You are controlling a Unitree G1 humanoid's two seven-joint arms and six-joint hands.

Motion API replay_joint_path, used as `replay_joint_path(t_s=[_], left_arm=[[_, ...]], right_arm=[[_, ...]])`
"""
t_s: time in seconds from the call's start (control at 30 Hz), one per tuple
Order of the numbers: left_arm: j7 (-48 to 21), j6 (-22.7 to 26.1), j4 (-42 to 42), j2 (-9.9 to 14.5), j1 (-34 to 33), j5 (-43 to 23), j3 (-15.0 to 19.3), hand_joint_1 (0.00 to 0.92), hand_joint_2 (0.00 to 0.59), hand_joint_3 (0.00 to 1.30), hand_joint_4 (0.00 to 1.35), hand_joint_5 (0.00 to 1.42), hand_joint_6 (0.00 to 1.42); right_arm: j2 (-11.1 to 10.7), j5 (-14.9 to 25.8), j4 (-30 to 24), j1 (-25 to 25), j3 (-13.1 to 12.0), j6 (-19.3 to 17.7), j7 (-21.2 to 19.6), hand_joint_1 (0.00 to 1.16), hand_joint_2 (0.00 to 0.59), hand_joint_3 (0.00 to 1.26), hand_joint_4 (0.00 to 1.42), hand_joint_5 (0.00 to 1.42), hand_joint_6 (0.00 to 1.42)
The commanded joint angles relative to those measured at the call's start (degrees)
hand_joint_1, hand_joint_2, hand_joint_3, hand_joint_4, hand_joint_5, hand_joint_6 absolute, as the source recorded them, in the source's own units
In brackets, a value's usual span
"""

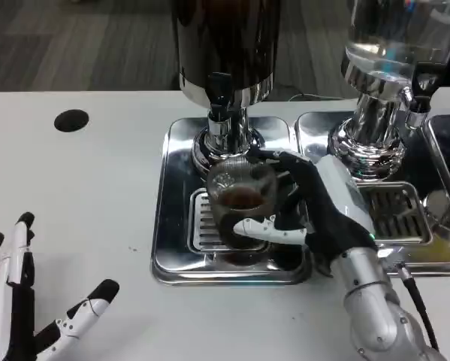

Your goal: Grasp the cup under the faucet to collect the drink, then remove the cup.

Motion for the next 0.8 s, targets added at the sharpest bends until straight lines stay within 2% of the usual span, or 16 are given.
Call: replay_joint_path(t_s=[0.03, 0.43, 0.8], left_arm=[[-0.6, 0.4, 0.7, 0.0, -0.7, 0.3, -0.8, 0.0, 0.078, 0.03, 0.0, 0.0, 0.0], [-0.4, 1.1, 1.2, 0.2, -2.4, 1.1, -2.6, 0.0, 0.078, 0.03, 0.0, 0.0, 0.0], [-0.4, 1.2, 2.4, 0.2, -4.1, 1.4, -4.5, 0.0, 0.078, 0.03, 0.0, 0.0, 0.0]], right_arm=[[-0.3, -0.2, -3.4, 0.6, -0.9, -0.9, -1.1, 0.87, 0.2, 0.6, 0.67, 0.64, 0.82], [-1.7, -0.1, -9.7, 4.7, -2.9, 0.4, -0.4, 0.87, 0.203, 0.6, 0.66, 0.64, 0.82], [-2.8, -0.3, -16.0, 11.4, -4.2, 1.2, -0.2, 0.88, 0.221, 0.55, 0.65, 0.6, 0.8]])
